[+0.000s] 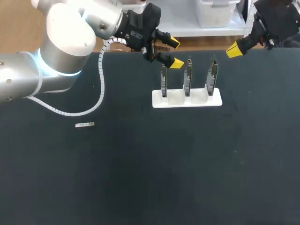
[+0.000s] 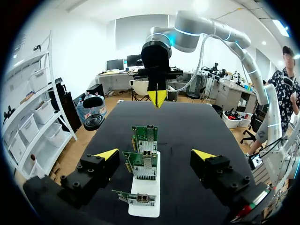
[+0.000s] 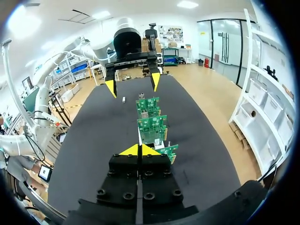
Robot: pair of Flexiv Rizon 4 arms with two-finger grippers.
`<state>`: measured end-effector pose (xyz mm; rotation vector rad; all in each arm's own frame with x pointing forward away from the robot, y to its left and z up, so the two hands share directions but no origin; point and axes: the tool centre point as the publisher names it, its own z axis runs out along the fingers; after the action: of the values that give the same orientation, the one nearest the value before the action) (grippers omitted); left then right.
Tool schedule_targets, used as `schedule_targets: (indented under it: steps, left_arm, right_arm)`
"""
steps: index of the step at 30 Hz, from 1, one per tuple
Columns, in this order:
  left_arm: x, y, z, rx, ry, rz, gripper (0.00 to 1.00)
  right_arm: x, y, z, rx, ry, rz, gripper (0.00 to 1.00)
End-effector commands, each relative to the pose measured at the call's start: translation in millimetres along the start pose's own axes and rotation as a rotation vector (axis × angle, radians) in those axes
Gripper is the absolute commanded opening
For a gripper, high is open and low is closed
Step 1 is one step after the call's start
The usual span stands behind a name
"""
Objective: Pick up the optical module with the left hand, and insert it into the network port with the right hand.
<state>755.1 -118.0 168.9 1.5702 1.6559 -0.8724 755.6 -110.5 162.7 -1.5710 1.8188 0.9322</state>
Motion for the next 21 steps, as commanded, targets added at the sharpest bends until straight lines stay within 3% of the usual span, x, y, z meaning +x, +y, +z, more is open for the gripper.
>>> schedule_targets:
  steps: [1, 15, 16, 17, 18, 21]
  left_arm:
    - [-1.0, 1.5, 0.2, 0.003, 0.006, -0.002, 1.00]
    - [-1.0, 1.5, 0.2, 0.003, 0.006, -0.002, 1.00]
    - [-1.0, 1.5, 0.2, 0.003, 0.006, -0.002, 1.00]
    - [-1.0, 1.5, 0.2, 0.003, 0.006, -0.002, 1.00]
    - [-1.0, 1.5, 0.2, 0.003, 0.006, -0.002, 1.00]
    - [-1.0, 1.5, 0.2, 0.003, 0.006, -0.002, 1.00]
  right_arm:
    - [2.1, -8.1, 0.2, -0.025, -0.003, 0.000, 0.00]
    - [0.3, -8.6, 4.7, -0.011, -0.003, 0.000, 0.00]
    - [0.1, -8.1, 4.6, 0.000, 0.005, 0.012, 0.14]
    - [0.1, -8.1, 4.6, 0.000, 0.005, 0.012, 0.76]
    - [0.1, -8.1, 4.6, 0.000, 0.005, 0.012, 1.00]
    - [0.1, -8.1, 4.6, 0.000, 0.005, 0.012, 1.00]
